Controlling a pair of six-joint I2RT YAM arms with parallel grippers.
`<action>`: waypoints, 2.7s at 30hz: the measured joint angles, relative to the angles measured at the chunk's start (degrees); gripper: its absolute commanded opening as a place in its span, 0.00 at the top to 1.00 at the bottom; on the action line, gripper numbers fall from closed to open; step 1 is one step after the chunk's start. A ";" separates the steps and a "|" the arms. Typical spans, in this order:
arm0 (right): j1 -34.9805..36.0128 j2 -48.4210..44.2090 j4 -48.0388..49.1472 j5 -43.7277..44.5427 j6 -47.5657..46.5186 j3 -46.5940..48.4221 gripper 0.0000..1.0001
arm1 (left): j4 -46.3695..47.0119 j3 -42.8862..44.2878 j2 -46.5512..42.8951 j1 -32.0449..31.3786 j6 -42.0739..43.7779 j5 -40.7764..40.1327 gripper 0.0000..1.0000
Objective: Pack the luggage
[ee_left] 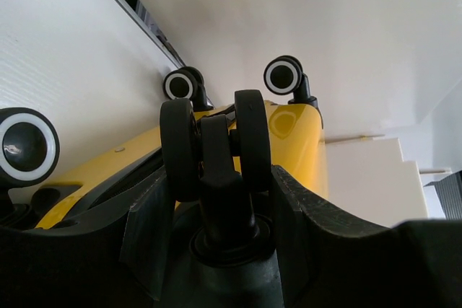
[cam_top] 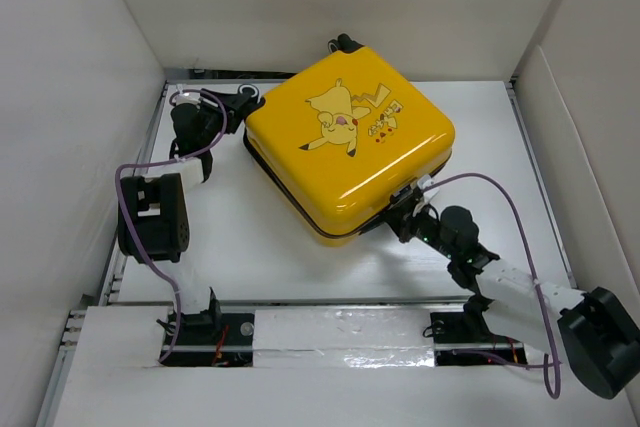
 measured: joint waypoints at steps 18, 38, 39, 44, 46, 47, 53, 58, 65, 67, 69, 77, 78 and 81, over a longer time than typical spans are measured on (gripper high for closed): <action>1.05 -9.49 -20.37 1.92 -1.60 6.14 1.00 | -7.85 -5.09 -26.18 -2.01 13.64 -16.59 0.61; 6.27 -9.81 -20.09 4.96 1.18 4.70 1.00 | -9.22 -52.22 -54.07 -19.87 19.02 -7.17 1.00; 7.06 -9.55 -19.96 5.20 1.44 4.70 1.00 | -8.28 -52.13 -52.41 -22.25 19.10 -7.19 1.00; 12.15 -8.68 -20.09 8.52 2.43 5.03 1.00 | -2.86 -48.94 -41.16 -35.58 19.89 -9.01 1.00; 14.08 -8.87 -20.41 10.29 2.80 5.14 1.00 | -0.94 -48.70 -37.70 -36.39 19.80 -9.51 1.00; 15.08 -9.01 -20.57 11.19 3.04 5.14 1.00 | -0.13 -48.70 -36.20 -36.65 19.71 -9.77 1.00; 22.91 -6.32 -19.87 15.32 5.27 5.84 1.00 | 0.76 -45.16 -28.06 -41.40 19.96 -12.35 1.00; 31.39 1.11 -17.75 24.15 6.51 9.05 1.00 | -0.44 -40.70 -24.37 -45.00 20.81 -13.29 1.00; 35.69 10.08 -15.72 35.50 6.78 14.01 1.00 | -1.84 -36.26 -18.60 -46.14 20.90 -12.28 1.00; 35.78 12.44 -13.42 39.43 7.15 14.60 1.00 | -1.99 -34.25 -16.59 -46.25 20.92 -12.66 1.00; 35.78 14.86 -10.99 42.69 7.45 14.99 1.00 | -1.66 -32.70 -15.06 -45.31 21.24 -11.65 0.85; 36.15 14.43 -7.19 46.03 7.96 15.39 1.00 | -6.08 -33.88 -28.52 -31.32 24.22 -11.61 0.23; 36.24 13.81 -7.06 45.97 8.04 14.78 1.00 | -5.84 -34.12 -31.30 -29.51 24.02 -12.52 0.22; 36.57 12.20 -6.91 45.57 8.22 13.38 1.00 | -4.02 -34.03 -38.53 -23.43 22.10 -15.34 0.14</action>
